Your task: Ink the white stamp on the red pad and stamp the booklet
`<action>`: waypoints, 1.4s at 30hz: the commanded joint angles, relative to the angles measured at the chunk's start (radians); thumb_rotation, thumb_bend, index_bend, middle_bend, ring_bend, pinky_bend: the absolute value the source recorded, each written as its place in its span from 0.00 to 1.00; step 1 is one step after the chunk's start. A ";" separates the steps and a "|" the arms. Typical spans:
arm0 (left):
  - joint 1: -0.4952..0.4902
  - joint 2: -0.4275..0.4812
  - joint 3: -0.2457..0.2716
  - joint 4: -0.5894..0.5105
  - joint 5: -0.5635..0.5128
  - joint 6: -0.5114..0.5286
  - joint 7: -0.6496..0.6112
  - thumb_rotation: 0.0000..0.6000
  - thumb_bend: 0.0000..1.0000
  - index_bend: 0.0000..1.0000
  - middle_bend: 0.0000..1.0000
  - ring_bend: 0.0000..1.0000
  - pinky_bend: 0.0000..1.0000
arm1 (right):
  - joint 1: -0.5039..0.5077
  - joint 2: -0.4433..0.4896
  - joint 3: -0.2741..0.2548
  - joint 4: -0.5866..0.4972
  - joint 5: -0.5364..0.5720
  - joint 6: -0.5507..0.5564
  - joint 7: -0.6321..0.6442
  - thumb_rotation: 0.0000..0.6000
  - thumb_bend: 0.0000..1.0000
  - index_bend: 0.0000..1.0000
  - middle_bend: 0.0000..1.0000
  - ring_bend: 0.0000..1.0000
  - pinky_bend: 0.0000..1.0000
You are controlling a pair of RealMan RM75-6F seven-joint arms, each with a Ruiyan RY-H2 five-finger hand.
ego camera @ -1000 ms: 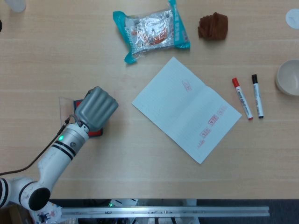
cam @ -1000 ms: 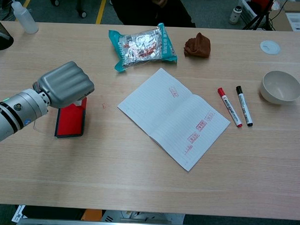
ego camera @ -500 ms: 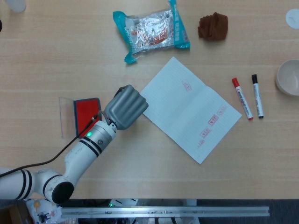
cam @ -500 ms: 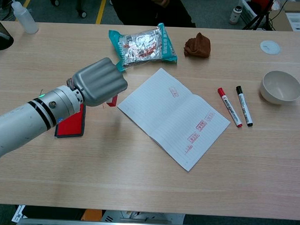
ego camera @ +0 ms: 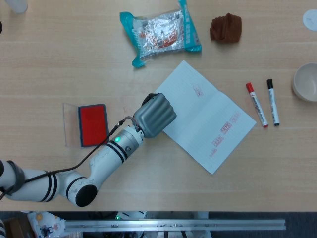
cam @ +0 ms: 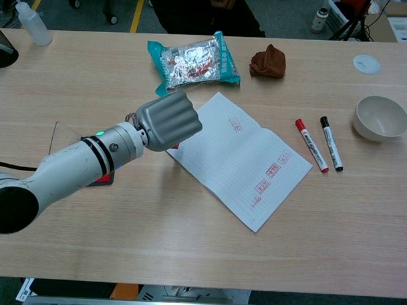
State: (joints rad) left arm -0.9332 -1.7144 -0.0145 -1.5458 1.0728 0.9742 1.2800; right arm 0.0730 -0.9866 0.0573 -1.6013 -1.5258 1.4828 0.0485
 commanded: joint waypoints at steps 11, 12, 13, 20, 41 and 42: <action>-0.067 -0.081 0.012 0.120 -0.040 -0.065 0.027 1.00 0.27 0.67 1.00 1.00 1.00 | 0.000 -0.002 0.004 0.010 0.017 -0.008 0.005 1.00 0.20 0.24 0.36 0.29 0.30; -0.070 -0.087 0.013 0.128 -0.044 -0.068 0.025 1.00 0.27 0.67 1.00 1.00 1.00 | 0.000 -0.003 0.004 0.012 0.019 -0.009 0.005 1.00 0.20 0.24 0.36 0.29 0.30; -0.072 -0.090 0.014 0.134 -0.048 -0.069 0.025 1.00 0.27 0.67 1.00 1.00 1.00 | 0.000 -0.003 0.004 0.013 0.020 -0.010 0.005 1.00 0.20 0.24 0.36 0.29 0.30; -0.098 -0.110 0.019 0.172 -0.070 -0.095 0.026 1.00 0.27 0.67 1.00 1.00 1.00 | 0.001 -0.009 0.005 0.021 0.025 -0.015 0.008 1.00 0.20 0.24 0.36 0.29 0.30; -0.169 -0.130 0.056 0.220 -0.116 -0.125 0.084 1.00 0.27 0.66 1.00 1.00 1.00 | -0.007 -0.014 0.007 0.030 0.035 -0.009 0.014 1.00 0.20 0.24 0.36 0.29 0.30; -0.173 -0.131 0.057 0.222 -0.121 -0.125 0.090 1.00 0.27 0.66 1.00 1.00 1.00 | -0.008 -0.014 0.007 0.030 0.035 -0.008 0.015 1.00 0.20 0.24 0.36 0.29 0.30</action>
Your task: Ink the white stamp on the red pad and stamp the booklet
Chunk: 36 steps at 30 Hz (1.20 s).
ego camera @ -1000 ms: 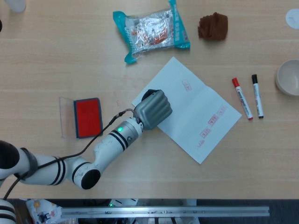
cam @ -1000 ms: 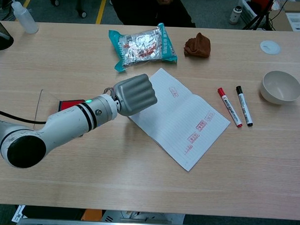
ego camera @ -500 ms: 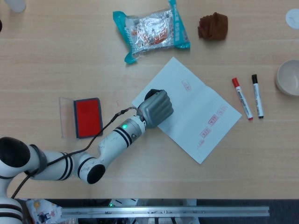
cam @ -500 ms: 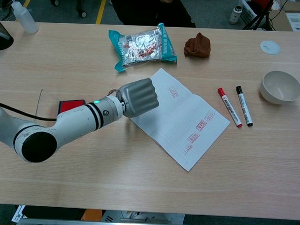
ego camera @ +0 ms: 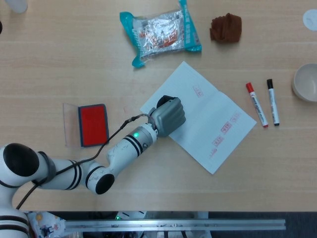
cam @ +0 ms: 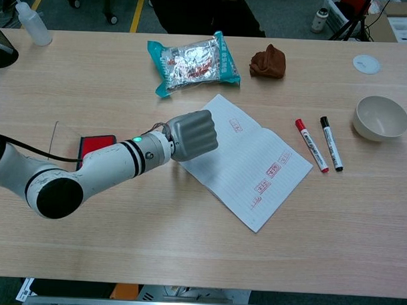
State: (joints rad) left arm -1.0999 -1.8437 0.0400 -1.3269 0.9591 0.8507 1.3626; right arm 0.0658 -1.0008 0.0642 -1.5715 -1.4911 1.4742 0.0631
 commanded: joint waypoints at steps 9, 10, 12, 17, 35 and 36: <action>-0.028 -0.011 0.006 0.016 -0.064 -0.005 0.027 1.00 0.27 0.66 1.00 1.00 1.00 | -0.003 0.000 0.001 0.003 0.002 0.003 0.003 1.00 0.20 0.24 0.36 0.29 0.30; -0.030 -0.012 0.008 0.018 -0.067 -0.004 0.030 1.00 0.27 0.66 1.00 1.00 1.00 | -0.004 0.000 0.001 0.004 0.002 0.003 0.003 1.00 0.20 0.24 0.36 0.29 0.30; -0.033 -0.015 0.011 0.021 -0.076 -0.002 0.033 1.00 0.27 0.66 1.00 1.00 1.00 | -0.004 0.000 0.001 0.004 0.002 0.002 0.004 1.00 0.20 0.24 0.36 0.29 0.30; -0.040 -0.018 0.017 0.028 -0.084 0.001 0.030 1.00 0.27 0.66 1.00 1.00 1.00 | -0.004 -0.001 0.000 0.006 0.003 0.002 0.005 1.00 0.20 0.24 0.36 0.29 0.30; -0.058 -0.039 0.037 0.049 -0.103 0.009 0.024 1.00 0.27 0.65 1.00 1.00 1.00 | -0.008 -0.002 0.002 0.010 0.009 0.002 0.005 1.00 0.20 0.24 0.36 0.29 0.30; -0.059 -0.039 0.037 0.049 -0.104 0.008 0.022 1.00 0.27 0.65 1.00 1.00 1.00 | -0.009 -0.002 0.002 0.010 0.009 0.002 0.006 1.00 0.20 0.24 0.36 0.29 0.30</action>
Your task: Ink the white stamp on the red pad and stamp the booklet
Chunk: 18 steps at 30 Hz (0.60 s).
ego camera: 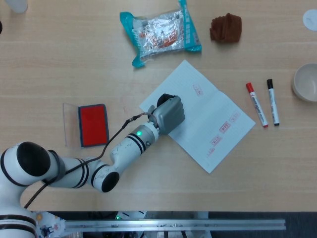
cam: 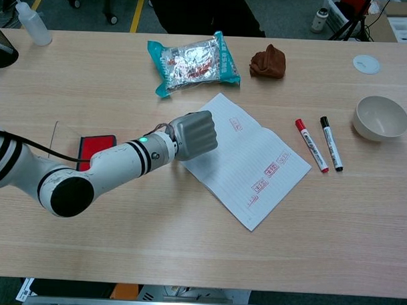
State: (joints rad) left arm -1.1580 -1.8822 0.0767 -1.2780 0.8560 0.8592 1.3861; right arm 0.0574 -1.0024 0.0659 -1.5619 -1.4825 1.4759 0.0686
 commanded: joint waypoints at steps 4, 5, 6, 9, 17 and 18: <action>-0.003 -0.002 0.005 0.004 -0.002 -0.001 -0.004 1.00 0.27 0.65 1.00 1.00 1.00 | -0.001 -0.001 0.000 0.003 0.000 0.000 0.002 1.00 0.20 0.24 0.36 0.29 0.30; -0.003 -0.002 0.004 0.003 -0.003 0.003 -0.005 1.00 0.27 0.65 1.00 1.00 1.00 | -0.001 -0.001 0.000 0.003 0.000 0.001 0.002 1.00 0.20 0.24 0.36 0.29 0.30; -0.003 -0.003 0.003 0.001 -0.003 0.005 -0.008 1.00 0.27 0.65 1.00 1.00 1.00 | -0.002 -0.001 0.000 0.003 0.000 0.002 0.003 1.00 0.20 0.24 0.36 0.29 0.30; -0.003 0.005 -0.003 -0.010 -0.003 0.013 -0.016 1.00 0.27 0.65 1.00 1.00 1.00 | -0.004 0.000 0.001 0.003 -0.001 0.006 0.005 1.00 0.20 0.24 0.36 0.29 0.30; 0.014 0.096 -0.027 -0.128 0.018 0.078 -0.068 1.00 0.27 0.65 1.00 1.00 1.00 | -0.003 0.000 0.000 0.000 -0.012 0.012 0.008 1.00 0.20 0.24 0.36 0.29 0.30; 0.019 0.109 -0.028 -0.145 0.022 0.085 -0.077 1.00 0.27 0.65 1.00 1.00 1.00 | -0.003 -0.001 0.000 -0.001 -0.014 0.012 0.008 1.00 0.20 0.24 0.36 0.29 0.30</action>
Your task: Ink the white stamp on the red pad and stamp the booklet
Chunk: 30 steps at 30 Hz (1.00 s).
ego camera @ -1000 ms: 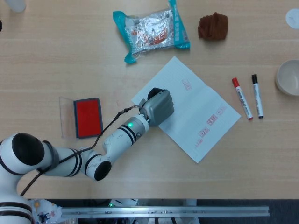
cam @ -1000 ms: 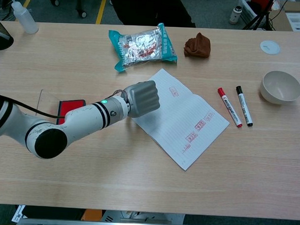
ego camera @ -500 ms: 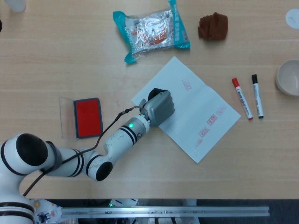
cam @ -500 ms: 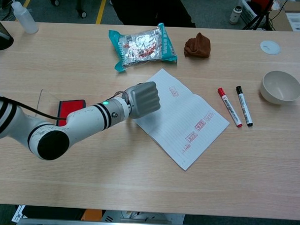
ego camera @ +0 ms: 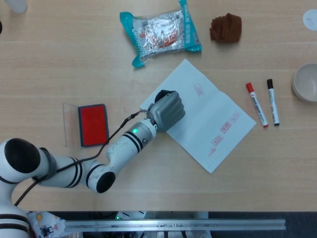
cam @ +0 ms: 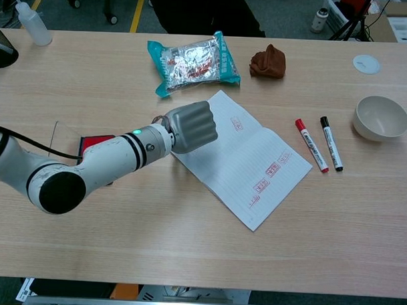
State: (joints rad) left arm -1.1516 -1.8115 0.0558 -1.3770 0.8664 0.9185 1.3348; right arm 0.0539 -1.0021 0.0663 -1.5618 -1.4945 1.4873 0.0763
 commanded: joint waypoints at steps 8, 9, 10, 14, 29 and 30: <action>0.058 0.141 0.024 -0.161 0.056 0.088 -0.074 1.00 0.27 0.64 1.00 1.00 1.00 | 0.007 -0.002 -0.003 -0.011 -0.017 -0.002 -0.009 1.00 0.20 0.24 0.36 0.29 0.30; 0.067 0.155 0.033 -0.174 0.064 0.096 -0.083 1.00 0.27 0.64 1.00 1.00 1.00 | 0.008 -0.002 -0.003 -0.013 -0.020 -0.001 -0.010 1.00 0.20 0.24 0.36 0.29 0.30; 0.075 0.165 0.041 -0.181 0.073 0.103 -0.087 1.00 0.27 0.64 1.00 1.00 1.00 | 0.009 -0.001 -0.004 -0.014 -0.022 -0.001 -0.011 1.00 0.20 0.24 0.36 0.29 0.30; 0.117 0.200 0.084 -0.210 0.112 0.141 -0.103 1.00 0.27 0.64 1.00 1.00 1.00 | 0.011 -0.001 -0.005 -0.020 -0.027 -0.004 -0.016 1.00 0.20 0.24 0.36 0.29 0.30; 0.208 0.185 0.134 -0.222 0.151 0.173 -0.090 1.00 0.27 0.62 1.00 1.00 1.00 | 0.017 -0.006 -0.010 -0.018 -0.034 -0.009 -0.014 1.00 0.20 0.24 0.36 0.29 0.30; 0.213 0.178 0.132 -0.218 0.149 0.172 -0.088 1.00 0.27 0.62 1.00 1.00 1.00 | 0.016 -0.006 -0.010 -0.016 -0.034 -0.007 -0.011 1.00 0.20 0.24 0.36 0.29 0.30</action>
State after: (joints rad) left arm -0.9423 -1.6295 0.1887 -1.5984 1.0157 1.0920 1.2447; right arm 0.0704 -1.0081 0.0565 -1.5784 -1.5289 1.4798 0.0643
